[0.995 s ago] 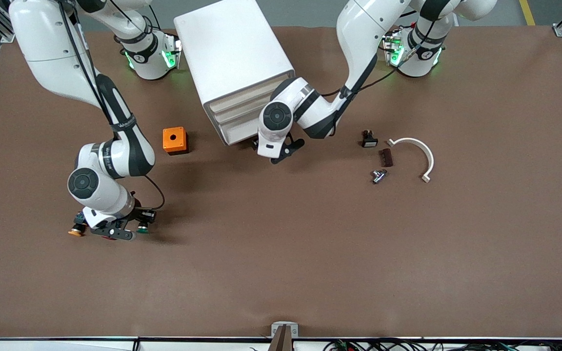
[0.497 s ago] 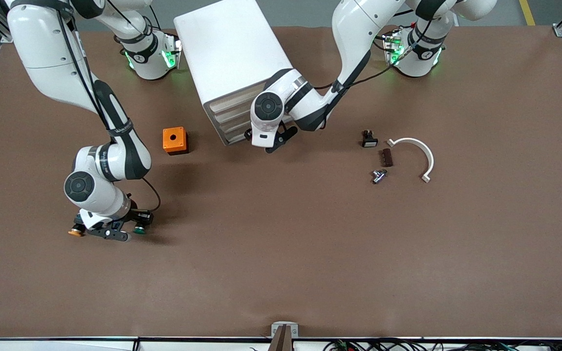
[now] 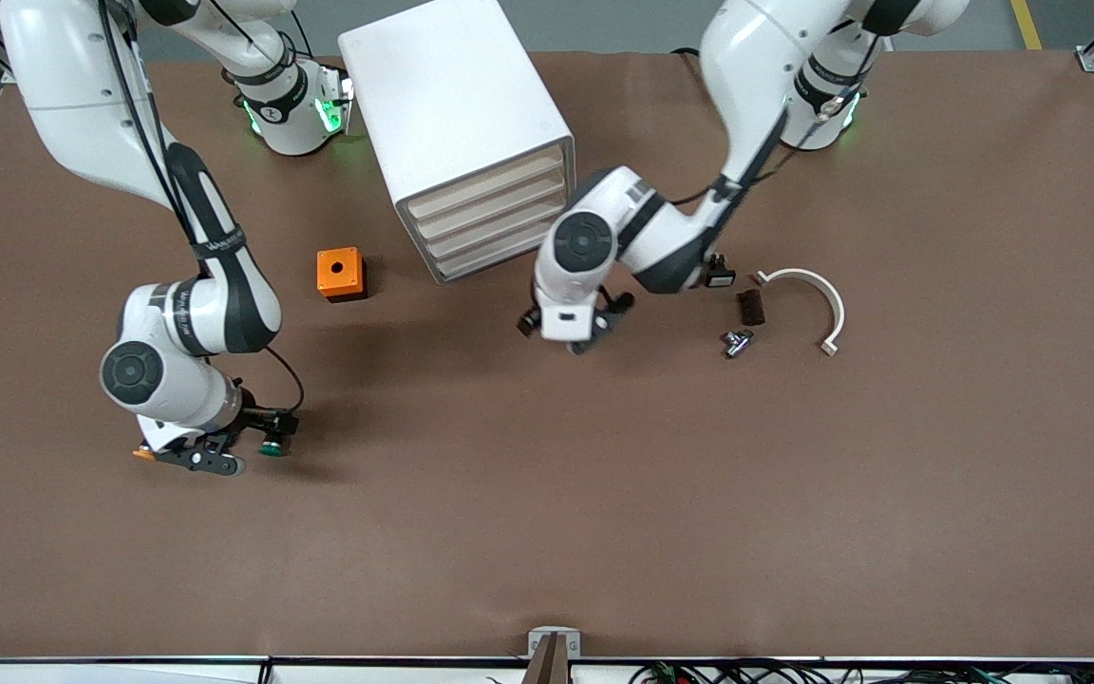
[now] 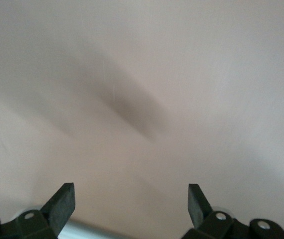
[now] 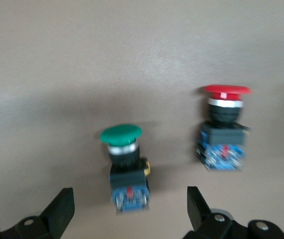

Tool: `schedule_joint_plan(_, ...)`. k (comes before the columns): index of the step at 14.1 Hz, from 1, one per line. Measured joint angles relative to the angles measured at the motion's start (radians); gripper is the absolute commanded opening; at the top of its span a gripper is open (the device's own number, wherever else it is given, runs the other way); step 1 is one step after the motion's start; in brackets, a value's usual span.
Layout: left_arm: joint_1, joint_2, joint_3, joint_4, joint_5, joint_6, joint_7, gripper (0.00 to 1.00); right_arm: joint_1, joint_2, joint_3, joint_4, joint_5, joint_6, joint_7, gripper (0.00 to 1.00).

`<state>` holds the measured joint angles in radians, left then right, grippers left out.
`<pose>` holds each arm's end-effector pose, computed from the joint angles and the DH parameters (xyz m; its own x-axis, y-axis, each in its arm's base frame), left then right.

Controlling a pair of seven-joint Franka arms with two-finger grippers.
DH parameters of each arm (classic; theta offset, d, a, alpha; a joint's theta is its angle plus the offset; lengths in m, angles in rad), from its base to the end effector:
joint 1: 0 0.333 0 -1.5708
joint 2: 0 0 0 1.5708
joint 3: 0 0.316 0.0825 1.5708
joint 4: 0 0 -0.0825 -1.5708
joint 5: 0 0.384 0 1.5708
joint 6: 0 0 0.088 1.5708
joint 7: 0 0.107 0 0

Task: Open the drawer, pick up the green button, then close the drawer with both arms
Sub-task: 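Release the green button and raise the right gripper while the left withdraws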

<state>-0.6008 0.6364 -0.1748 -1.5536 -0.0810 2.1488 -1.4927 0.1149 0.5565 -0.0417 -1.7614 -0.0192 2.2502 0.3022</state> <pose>0.5090 -0.4789 0.2778 0.6886 0.7046 -0.1715 0.7117 -0.7020 -0.0264 0.6535 0.0496 0.2449 0.9761 -0.2105 -0.0538 -0.2076 -0.9767 0.0546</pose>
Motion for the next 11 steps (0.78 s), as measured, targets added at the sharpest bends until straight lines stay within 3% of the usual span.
schedule_joint_plan(5,0.213,-0.128,0.000,0.067,0.211,-0.198,0.144,1.00,-0.022,-0.184,0.000,0.025,0.000,-0.223,-0.011,1.00)
schedule_joint_plan(11,0.422,-0.296,0.003,0.087,0.228,-0.398,0.595,1.00,-0.040,-0.405,0.000,0.025,0.000,-0.502,-0.112,1.00)
